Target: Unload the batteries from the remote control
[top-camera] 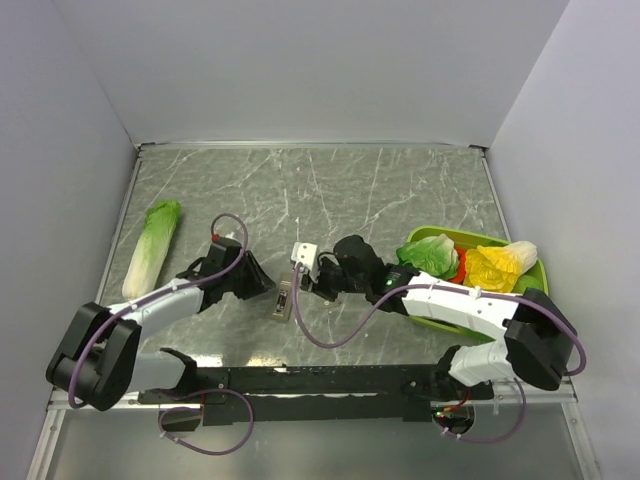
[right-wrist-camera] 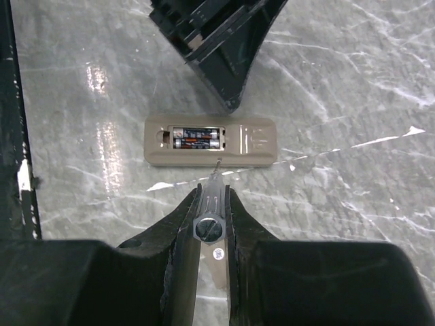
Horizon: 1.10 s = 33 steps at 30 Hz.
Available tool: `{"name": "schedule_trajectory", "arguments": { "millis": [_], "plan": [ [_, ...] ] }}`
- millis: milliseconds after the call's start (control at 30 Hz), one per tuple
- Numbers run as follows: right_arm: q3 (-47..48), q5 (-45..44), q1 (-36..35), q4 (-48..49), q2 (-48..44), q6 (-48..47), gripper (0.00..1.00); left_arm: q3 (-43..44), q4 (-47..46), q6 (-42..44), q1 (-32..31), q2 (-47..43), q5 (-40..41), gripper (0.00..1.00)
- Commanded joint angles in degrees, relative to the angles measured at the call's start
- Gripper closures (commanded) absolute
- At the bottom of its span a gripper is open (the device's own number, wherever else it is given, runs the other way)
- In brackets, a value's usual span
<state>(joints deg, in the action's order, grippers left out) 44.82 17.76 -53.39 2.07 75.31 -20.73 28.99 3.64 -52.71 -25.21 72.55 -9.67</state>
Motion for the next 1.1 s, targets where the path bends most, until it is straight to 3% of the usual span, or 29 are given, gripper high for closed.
{"name": "schedule_trajectory", "arguments": {
  "millis": [0,267,467,1067],
  "plan": [
    [4.5,-2.4,-2.0,-1.1,1.5,3.6,1.0,-2.2,-2.1,-0.6,-0.2,-2.2,-1.9,0.65],
    [8.6,-2.8,-4.1,-3.6,6.2,4.6,1.0,-3.7,-3.0,-0.1,-0.2,-0.8,-2.1,0.74],
    [10.6,-3.6,-5.3,-5.1,8.4,4.6,1.0,-5.1,-7.1,-0.6,-0.2,0.8,-5.1,0.73],
    [9.7,-6.3,-6.5,-4.4,10.2,4.1,1.0,-5.6,-7.4,-0.7,-0.2,1.0,-5.4,0.72]
  ]
}}
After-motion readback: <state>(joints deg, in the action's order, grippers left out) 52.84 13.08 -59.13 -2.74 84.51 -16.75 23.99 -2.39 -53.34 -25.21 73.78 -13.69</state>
